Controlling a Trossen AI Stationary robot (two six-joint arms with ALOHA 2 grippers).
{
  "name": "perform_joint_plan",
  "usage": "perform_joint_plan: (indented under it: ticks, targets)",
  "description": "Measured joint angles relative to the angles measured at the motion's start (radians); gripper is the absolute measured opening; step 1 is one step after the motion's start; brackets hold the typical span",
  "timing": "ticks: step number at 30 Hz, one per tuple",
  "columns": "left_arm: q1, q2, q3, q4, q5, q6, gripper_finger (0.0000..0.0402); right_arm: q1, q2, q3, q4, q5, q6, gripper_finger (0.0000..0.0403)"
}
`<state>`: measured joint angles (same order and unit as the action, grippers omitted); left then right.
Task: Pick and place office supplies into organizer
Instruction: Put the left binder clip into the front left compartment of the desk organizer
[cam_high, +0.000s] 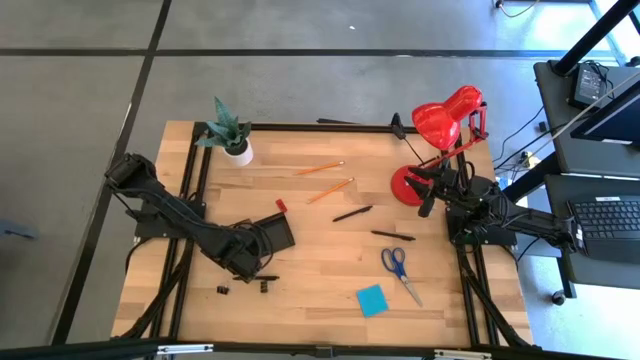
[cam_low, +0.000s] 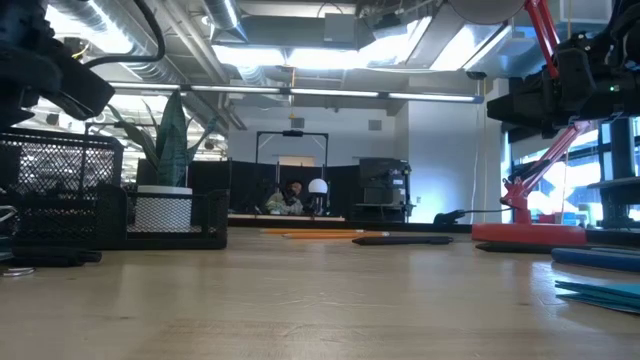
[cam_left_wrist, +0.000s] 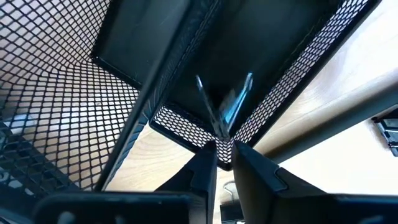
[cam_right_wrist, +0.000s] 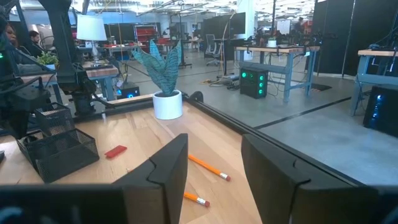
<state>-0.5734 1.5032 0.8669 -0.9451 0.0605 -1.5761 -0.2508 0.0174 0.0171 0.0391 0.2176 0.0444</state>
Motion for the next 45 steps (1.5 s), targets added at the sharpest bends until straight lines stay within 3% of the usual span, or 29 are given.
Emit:
perform_joint_plan:
  ticks: [9, 19, 31, 37, 45]
  targets:
    - [0.0, 0.001, 0.012, -0.006, 0.025, 0.051, 0.0052, 0.0, 0.0, 0.0, 0.0, 0.0, 0.0, 0.0154]
    - [-0.001, 0.002, 0.165, -0.003, 0.022, 0.184, 0.0058, 0.0, 0.0, 0.0, 0.0, 0.0, 0.0, 0.0154]
    - [-0.077, 0.001, 0.204, 0.002, 0.023, 0.598, 0.0072, 0.0, 0.0, 0.0, 0.0, 0.0, 0.004, 0.0154]
    - [-0.15, 0.001, 0.204, 0.002, -0.046, 0.607, 0.0072, 0.0, 0.0, 0.0, 0.0, 0.0, 0.026, 0.0154]
    - [-0.234, 0.01, 0.204, -0.008, -0.053, 0.534, 0.0073, 0.0, 0.0, 0.0, 0.0, 0.0, 0.03, 0.0154]
